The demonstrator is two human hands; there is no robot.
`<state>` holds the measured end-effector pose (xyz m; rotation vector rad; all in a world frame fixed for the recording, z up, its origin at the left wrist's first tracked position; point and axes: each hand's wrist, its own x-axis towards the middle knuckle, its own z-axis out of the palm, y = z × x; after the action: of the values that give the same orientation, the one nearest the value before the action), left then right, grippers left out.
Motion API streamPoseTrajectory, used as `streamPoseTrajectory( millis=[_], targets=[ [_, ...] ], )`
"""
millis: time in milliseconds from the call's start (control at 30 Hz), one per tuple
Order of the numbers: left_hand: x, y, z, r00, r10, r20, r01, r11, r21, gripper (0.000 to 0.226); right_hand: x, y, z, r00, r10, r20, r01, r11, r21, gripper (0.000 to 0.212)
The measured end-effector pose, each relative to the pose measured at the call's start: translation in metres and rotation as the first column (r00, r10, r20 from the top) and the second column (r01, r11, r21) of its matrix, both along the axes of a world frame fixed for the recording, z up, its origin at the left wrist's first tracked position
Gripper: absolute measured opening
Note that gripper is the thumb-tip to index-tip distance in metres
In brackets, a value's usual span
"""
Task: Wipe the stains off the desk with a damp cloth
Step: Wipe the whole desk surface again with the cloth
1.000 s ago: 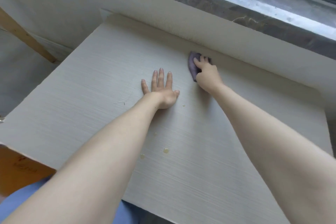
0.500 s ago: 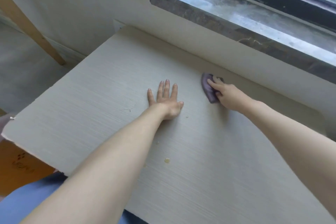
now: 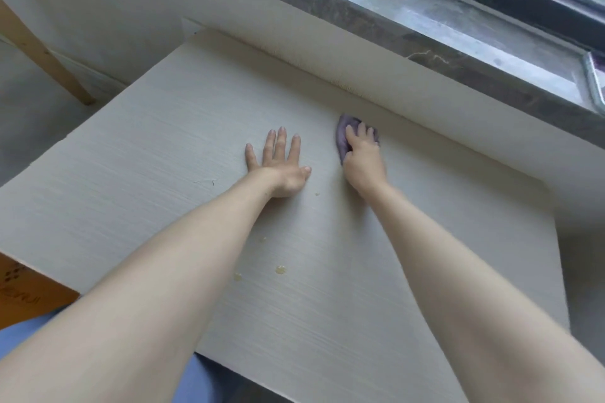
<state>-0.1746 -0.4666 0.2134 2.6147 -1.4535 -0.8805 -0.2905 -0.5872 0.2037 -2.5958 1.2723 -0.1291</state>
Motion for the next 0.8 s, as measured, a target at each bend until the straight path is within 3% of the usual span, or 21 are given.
streamPoseTrajectory(
  millis=[167,367,533,700,800],
  targets=[
    [-0.001,0.0,-0.002,1.0,0.009,0.019,-0.009,1.0,-0.003,0.064,-0.018,0.028,0.007,0.966,0.229,0.12,-0.246,0.957,0.154,0.06],
    [0.0,0.0,-0.002,1.0,0.011,0.02,-0.011,1.0,-0.013,0.065,0.011,0.043,-0.004,0.991,-0.012,0.132,0.005,0.998,0.055,0.054],
    [0.001,-0.001,-0.002,1.0,0.013,0.014,-0.013,1.0,-0.011,0.065,-0.024,0.049,-0.002,0.969,0.174,0.175,-0.209,0.956,0.207,0.06],
    [-0.001,0.001,-0.002,1.0,0.021,0.013,-0.021,1.0,-0.024,0.061,-0.017,0.047,0.006,0.983,-0.001,0.185,-0.037,0.978,0.203,0.06],
    [0.001,-0.001,-0.002,0.998,0.046,-0.033,-0.047,0.998,-0.04,0.059,-0.025,0.076,0.001,0.964,0.054,0.262,-0.118,0.965,0.235,0.056]
  ],
)
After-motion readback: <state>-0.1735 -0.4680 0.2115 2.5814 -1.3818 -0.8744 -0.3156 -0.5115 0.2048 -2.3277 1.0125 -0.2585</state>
